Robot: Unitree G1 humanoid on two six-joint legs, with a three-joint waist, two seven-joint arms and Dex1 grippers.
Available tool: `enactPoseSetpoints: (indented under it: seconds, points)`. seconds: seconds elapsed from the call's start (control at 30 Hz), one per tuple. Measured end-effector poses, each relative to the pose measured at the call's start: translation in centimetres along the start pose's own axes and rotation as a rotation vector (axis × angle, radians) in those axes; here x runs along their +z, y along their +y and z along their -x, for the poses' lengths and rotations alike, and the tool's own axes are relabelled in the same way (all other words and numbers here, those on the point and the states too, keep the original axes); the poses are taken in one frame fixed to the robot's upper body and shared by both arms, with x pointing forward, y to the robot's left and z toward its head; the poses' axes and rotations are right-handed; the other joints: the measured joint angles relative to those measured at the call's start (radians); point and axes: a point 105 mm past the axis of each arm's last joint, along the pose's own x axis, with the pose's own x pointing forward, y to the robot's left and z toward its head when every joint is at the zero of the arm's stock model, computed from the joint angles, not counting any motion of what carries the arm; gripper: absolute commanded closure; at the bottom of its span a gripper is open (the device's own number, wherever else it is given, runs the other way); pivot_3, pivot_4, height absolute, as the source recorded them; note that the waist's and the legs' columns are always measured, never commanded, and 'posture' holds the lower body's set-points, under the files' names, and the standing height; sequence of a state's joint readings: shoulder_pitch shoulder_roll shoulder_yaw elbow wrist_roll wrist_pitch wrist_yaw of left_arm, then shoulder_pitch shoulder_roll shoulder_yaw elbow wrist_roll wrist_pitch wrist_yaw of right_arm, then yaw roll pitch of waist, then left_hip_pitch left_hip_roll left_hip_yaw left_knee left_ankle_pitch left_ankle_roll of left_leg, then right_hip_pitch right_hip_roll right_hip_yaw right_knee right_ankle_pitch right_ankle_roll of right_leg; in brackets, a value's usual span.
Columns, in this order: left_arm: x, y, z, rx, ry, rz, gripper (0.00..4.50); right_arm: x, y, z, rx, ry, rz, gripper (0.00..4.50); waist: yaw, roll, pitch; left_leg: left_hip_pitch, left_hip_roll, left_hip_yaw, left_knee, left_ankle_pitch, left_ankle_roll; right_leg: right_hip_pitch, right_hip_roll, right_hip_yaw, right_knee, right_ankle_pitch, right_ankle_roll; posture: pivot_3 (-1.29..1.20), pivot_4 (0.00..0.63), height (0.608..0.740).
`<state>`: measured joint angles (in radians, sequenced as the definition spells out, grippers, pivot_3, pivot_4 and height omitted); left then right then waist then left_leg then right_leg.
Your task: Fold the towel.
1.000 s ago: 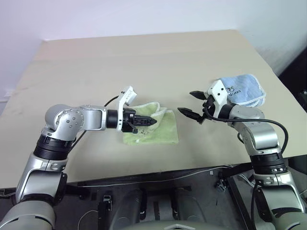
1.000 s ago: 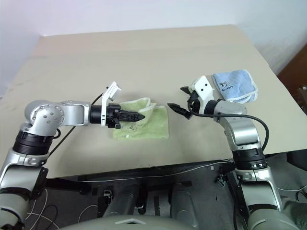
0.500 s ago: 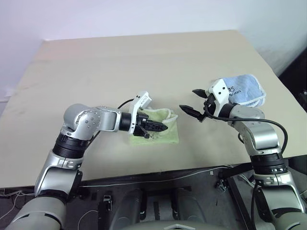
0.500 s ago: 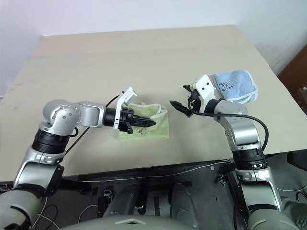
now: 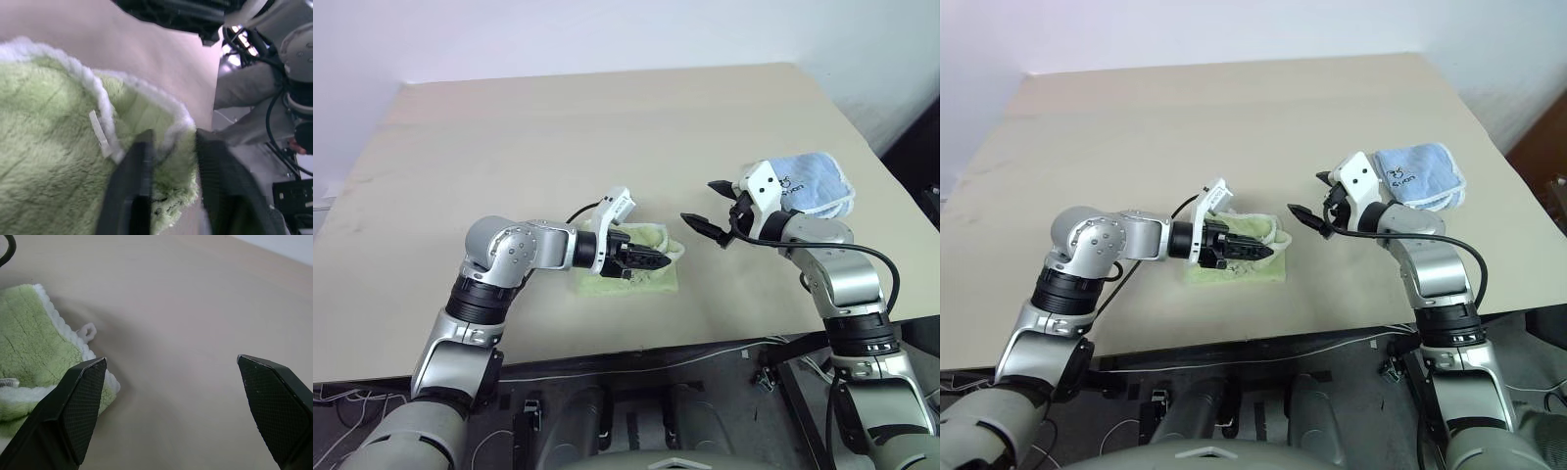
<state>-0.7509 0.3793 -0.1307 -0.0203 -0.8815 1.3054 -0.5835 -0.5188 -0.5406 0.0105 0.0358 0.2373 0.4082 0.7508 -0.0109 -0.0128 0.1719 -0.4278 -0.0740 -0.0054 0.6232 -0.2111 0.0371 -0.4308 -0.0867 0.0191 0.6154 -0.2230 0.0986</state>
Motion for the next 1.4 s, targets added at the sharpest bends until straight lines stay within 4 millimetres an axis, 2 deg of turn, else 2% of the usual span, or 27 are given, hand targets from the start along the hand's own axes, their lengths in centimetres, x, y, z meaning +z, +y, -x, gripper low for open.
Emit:
enactPoseSetpoints:
  seconds: [0.2, 0.3, 0.4, 0.5, 0.63, 0.77, 0.87, 0.9, 1.07, 1.3, 1.4]
  points:
    - [1.7, -0.4, 1.2, -0.002, -0.094, -0.027, 0.02, -0.3, -0.1, -0.1, -0.001, 0.005, -0.016, 0.00, 0.000, 0.000, 0.000, 0.000, 0.000, 0.000, 0.001, 0.000, -0.001, 0.000, 0.000, 0.000, 0.000, 0.000, 0.000, 0.00, 0.150, 0.740]
    - [3.1, 0.1, 2.4, 0.040, -0.173, -0.081, 0.02, 0.1, 0.0, -0.3, 0.013, -0.011, -0.074, 0.00, -0.002, 0.000, 0.000, 0.001, 0.000, 0.000, 0.001, 0.000, -0.001, 0.000, 0.000, 0.000, 0.001, 0.000, 0.000, 0.00, 0.150, 0.740]
    - [4.5, 1.6, 4.8, 0.173, -0.262, -0.225, 0.00, 1.0, 0.1, -0.2, 0.039, -0.040, -0.174, 0.58, -0.003, 0.000, 0.000, 0.001, 0.000, 0.000, 0.001, -0.001, -0.001, 0.000, 0.000, 0.000, 0.001, 0.000, 0.000, 0.00, 0.150, 0.740]
    - [4.0, 3.2, 6.6, 0.267, -0.307, -0.338, 0.55, 2.2, 1.4, 0.0, 0.115, -0.064, -0.240, 1.59, -0.001, 0.000, 0.000, 0.001, 0.000, 0.000, -0.001, -0.001, -0.001, 0.000, 0.000, 0.000, 0.000, 0.000, 0.000, 0.00, 0.150, 0.740]
    - [1.1, 4.8, 7.5, 0.308, -0.266, -0.383, 1.95, 3.7, 3.8, -0.4, 0.210, -0.093, -0.280, 3.04, -0.001, 0.000, 0.000, 0.000, 0.000, 0.000, -0.001, -0.001, -0.001, 0.000, -0.001, 0.000, -0.001, 0.000, -0.001, 0.00, 0.150, 0.740]
    - [-0.1, 4.3, 7.6, 0.267, -0.266, -0.449, 3.28, 3.7, 6.3, -1.6, 0.282, -0.072, -0.341, 4.44, 0.001, 0.000, 0.000, 0.000, 0.000, 0.000, -0.001, -0.001, 0.000, 0.000, -0.002, 0.000, -0.001, -0.002, -0.004, 0.00, 0.150, 0.740]
    - [0.4, 3.3, 7.1, 0.226, -0.306, -0.500, 4.34, 3.5, 7.4, -2.2, 0.310, -0.053, -0.354, 4.50, 0.002, 0.000, 0.000, 0.000, 0.000, 0.000, -0.001, -0.002, 0.000, 0.000, -0.002, 0.000, -0.002, -0.002, -0.004, 0.00, 0.150, 0.740]
    - [0.6, 3.1, 6.9, 0.218, -0.322, -0.515, 4.43, 3.4, 7.5, -2.2, 0.312, -0.050, -0.351, 4.50, 0.002, 0.000, 0.000, 0.000, 0.000, 0.000, -0.001, -0.002, 0.001, 0.000, -0.002, 0.000, -0.002, -0.002, -0.003, 0.00, 0.150, 0.740]
    - [0.4, 2.6, 5.8, 0.191, -0.289, -0.620, 4.43, 2.4, 7.3, -3.5, 0.263, -0.014, -0.380, 4.50, -0.005, 0.000, 0.000, 0.000, 0.000, 0.000, -0.001, -0.002, 0.000, 0.000, -0.001, 0.000, -0.001, -0.001, -0.001, 0.00, 0.150, 0.740]
    - [-1.4, 2.9, 4.2, 0.139, -0.242, -0.634, 4.43, 1.8, 8.4, -5.2, 0.214, -0.019, -0.448, 4.50, -0.003, 0.000, 0.000, 0.000, 0.000, 0.000, -0.001, -0.001, 0.000, -0.001, -0.001, 0.000, 0.000, 0.000, 0.000, 0.00, 0.150, 0.740]
    - [-3.4, 3.9, 3.8, 0.148, -0.198, -0.614, 4.43, -1.0, 9.4, -5.3, 0.183, 0.033, -0.507, 4.50, -0.002, 0.001, -0.001, 0.001, 0.000, 0.000, -0.001, -0.002, 0.000, 0.000, -0.001, 0.000, -0.001, 0.000, 0.000, 0.00, 0.150, 0.740]
